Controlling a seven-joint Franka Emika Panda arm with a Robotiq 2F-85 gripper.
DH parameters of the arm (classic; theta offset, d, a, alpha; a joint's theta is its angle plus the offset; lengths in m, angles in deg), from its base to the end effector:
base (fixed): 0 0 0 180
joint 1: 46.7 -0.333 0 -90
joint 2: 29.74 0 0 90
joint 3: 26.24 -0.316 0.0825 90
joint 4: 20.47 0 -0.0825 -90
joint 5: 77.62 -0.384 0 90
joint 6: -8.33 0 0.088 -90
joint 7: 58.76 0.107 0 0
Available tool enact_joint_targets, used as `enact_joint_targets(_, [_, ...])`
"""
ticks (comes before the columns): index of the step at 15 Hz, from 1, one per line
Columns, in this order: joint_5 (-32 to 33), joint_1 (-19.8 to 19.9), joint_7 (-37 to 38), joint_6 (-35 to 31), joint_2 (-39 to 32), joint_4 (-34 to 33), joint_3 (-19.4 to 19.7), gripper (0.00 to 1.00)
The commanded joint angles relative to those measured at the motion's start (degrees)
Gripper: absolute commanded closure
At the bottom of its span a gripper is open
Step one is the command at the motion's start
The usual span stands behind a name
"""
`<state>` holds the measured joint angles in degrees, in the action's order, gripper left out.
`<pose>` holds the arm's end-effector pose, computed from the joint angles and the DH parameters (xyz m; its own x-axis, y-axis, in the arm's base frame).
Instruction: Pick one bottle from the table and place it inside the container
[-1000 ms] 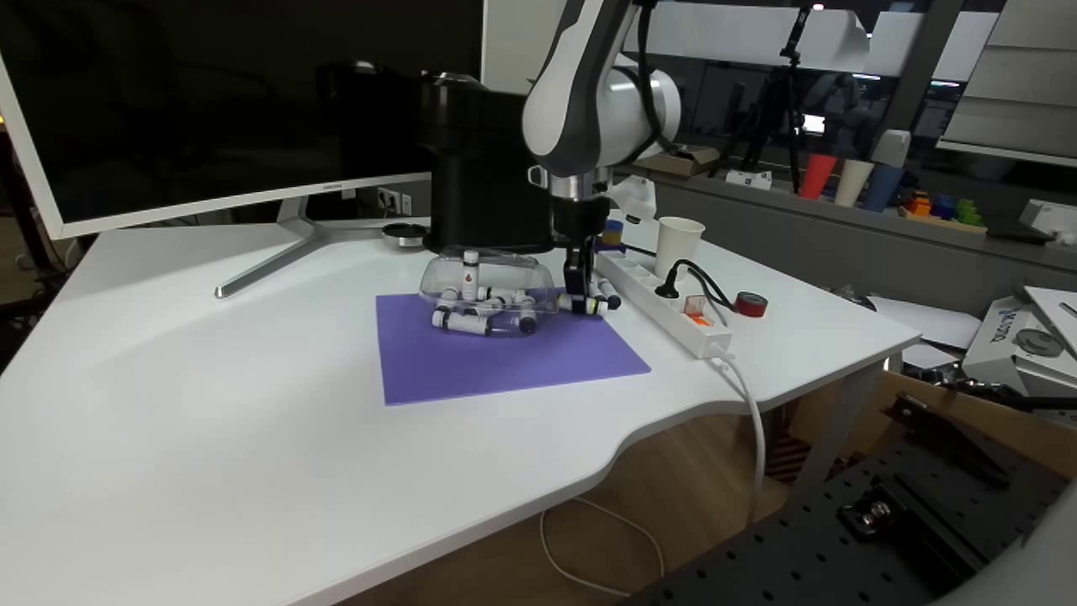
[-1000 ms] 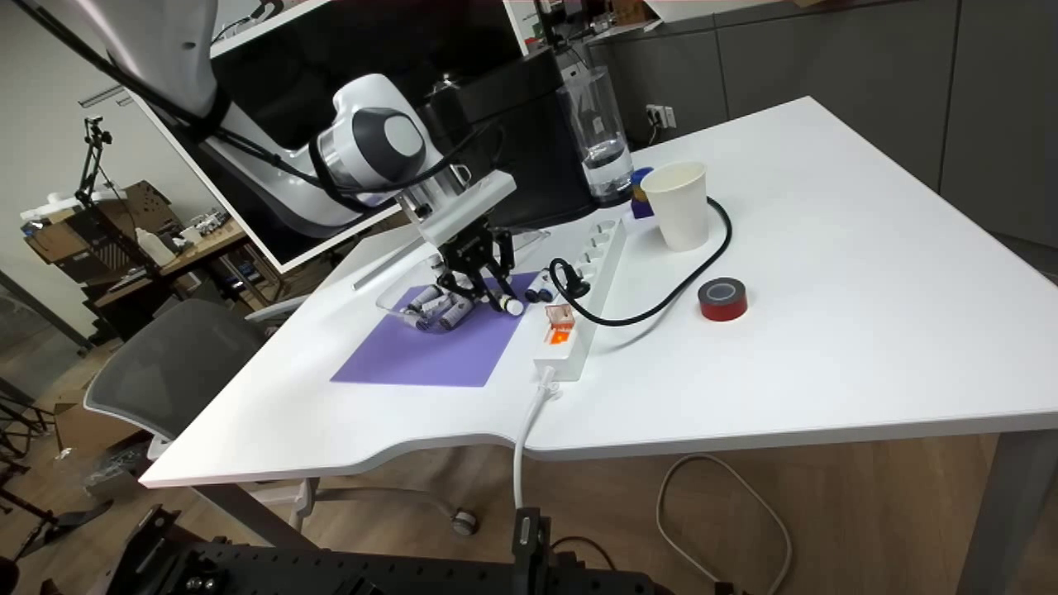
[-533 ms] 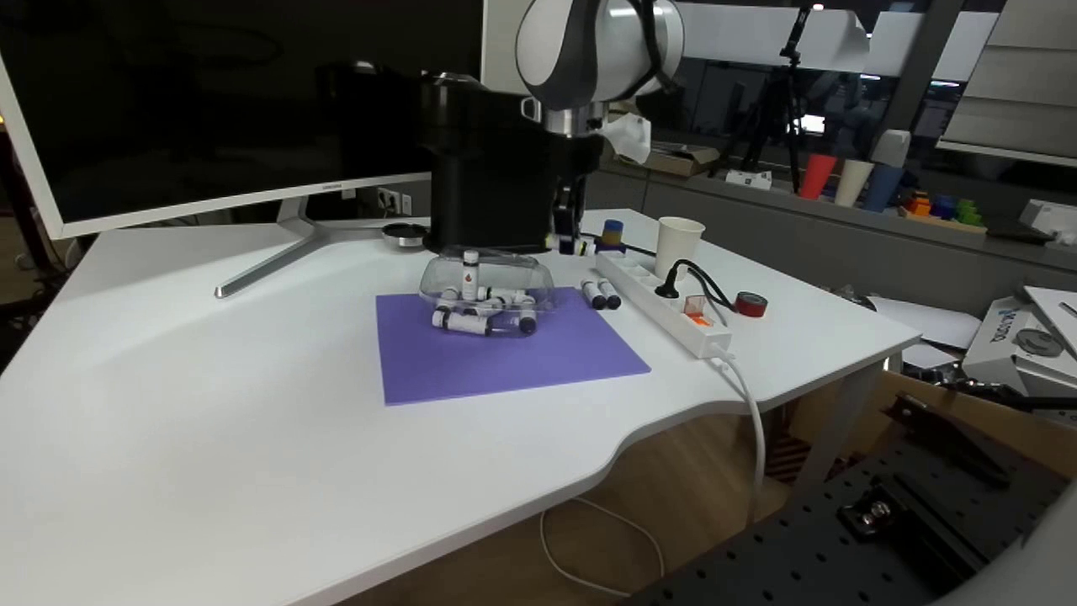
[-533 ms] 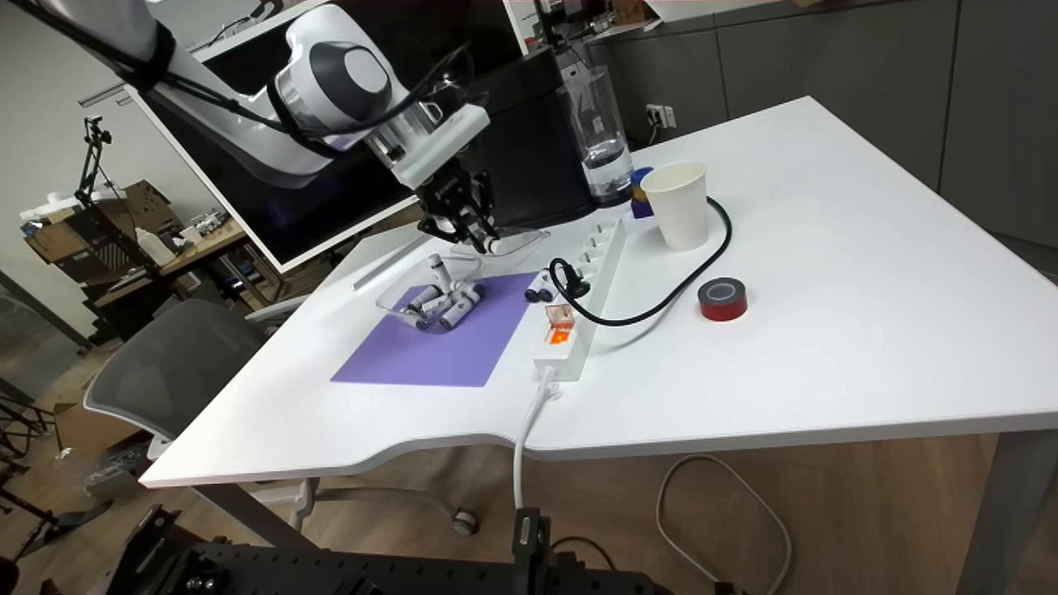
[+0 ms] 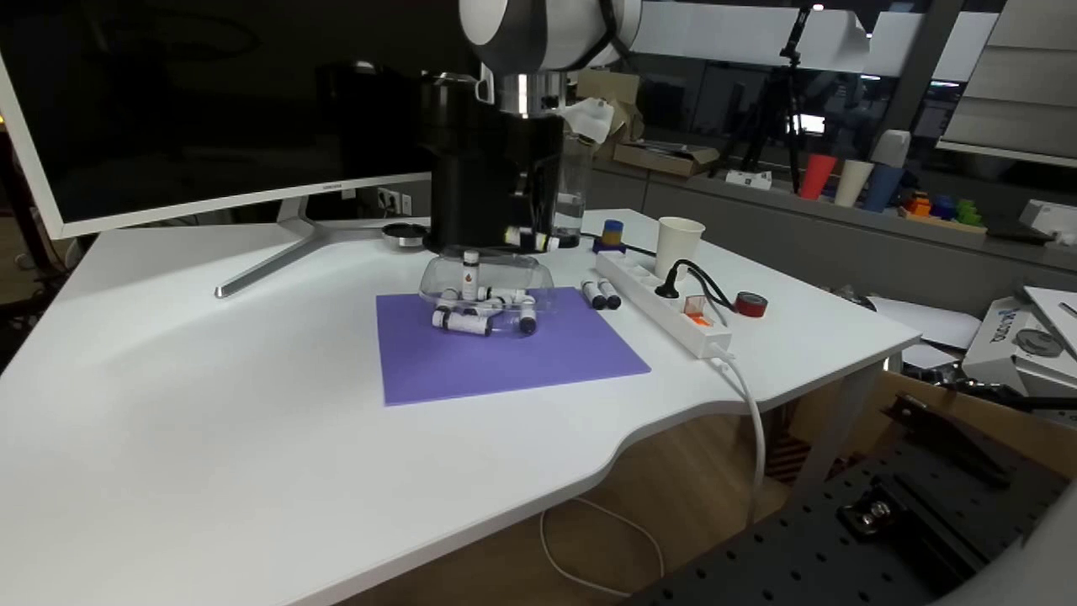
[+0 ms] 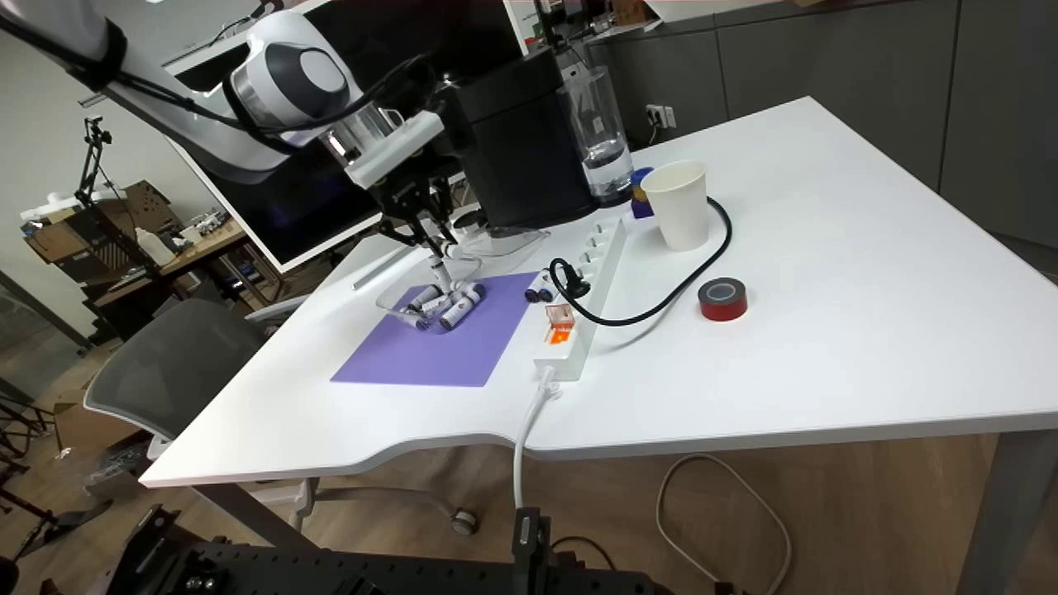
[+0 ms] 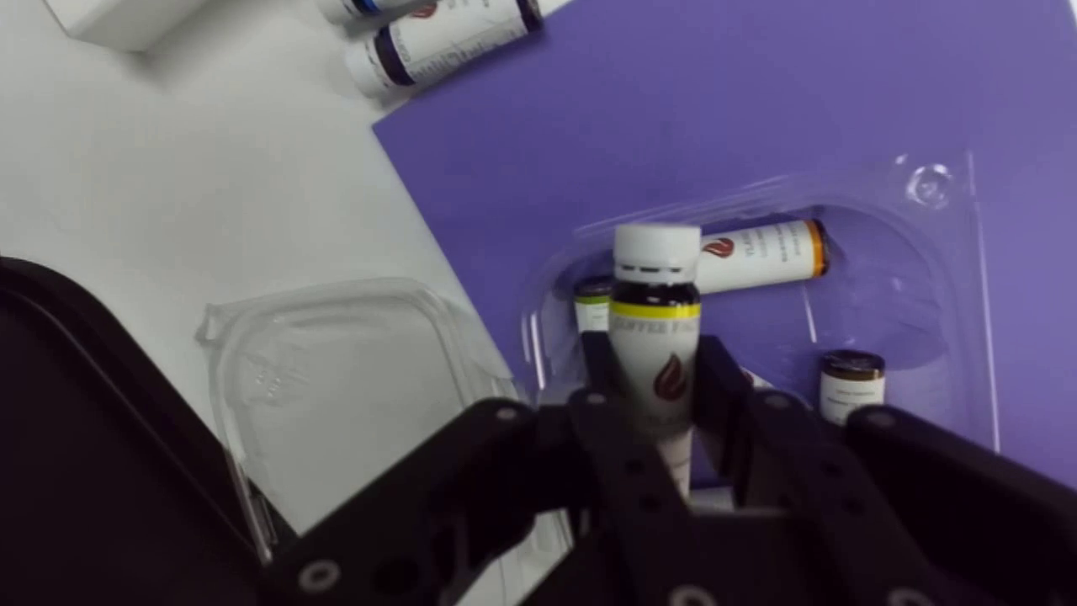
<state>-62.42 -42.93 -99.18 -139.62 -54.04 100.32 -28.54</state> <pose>0.5853 -0.0105 0.2168 0.6255 0.7780 -0.0589 0.7778 -0.6157 0.1261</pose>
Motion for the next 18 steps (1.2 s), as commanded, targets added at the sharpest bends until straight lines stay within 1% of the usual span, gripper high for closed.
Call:
enact_joint_targets(1, [-2.0,-0.5,1.2,1.5,-1.3,-0.8,-1.5,0.93])
enact_joint_targets(7, [-3.6,-0.9,0.8,0.1,-4.1,-0.9,-3.6,0.93])
enact_joint_targets(8, [-3.6,-0.9,0.9,0.2,-4.4,-1.0,-3.7,0.57])
enact_joint_targets(9, [-3.5,-1.0,1.0,0.2,-4.7,-1.0,-3.7,0.47])
enact_joint_targets(10, [-3.5,-1.0,1.0,0.1,-4.8,-0.9,-3.7,0.42])
enact_joint_targets(11, [-3.4,-0.9,1.0,-0.1,-4.9,-0.8,-3.7,0.33])
enact_joint_targets(15, [-3.0,-1.0,1.4,-1.0,-3.8,-0.1,-3.5,0.07])
enact_joint_targets(16, [-2.7,-1.2,1.8,-1.1,-3.0,0.4,-3.2,0.02])
enact_joint_targets(17, [-1.9,-1.7,2.6,-0.8,-2.3,0.7,-2.6,0.0])
enact_joint_targets(18, [-1.8,-2.0,3.2,0.9,-1.1,1.0,-2.3,0.0])
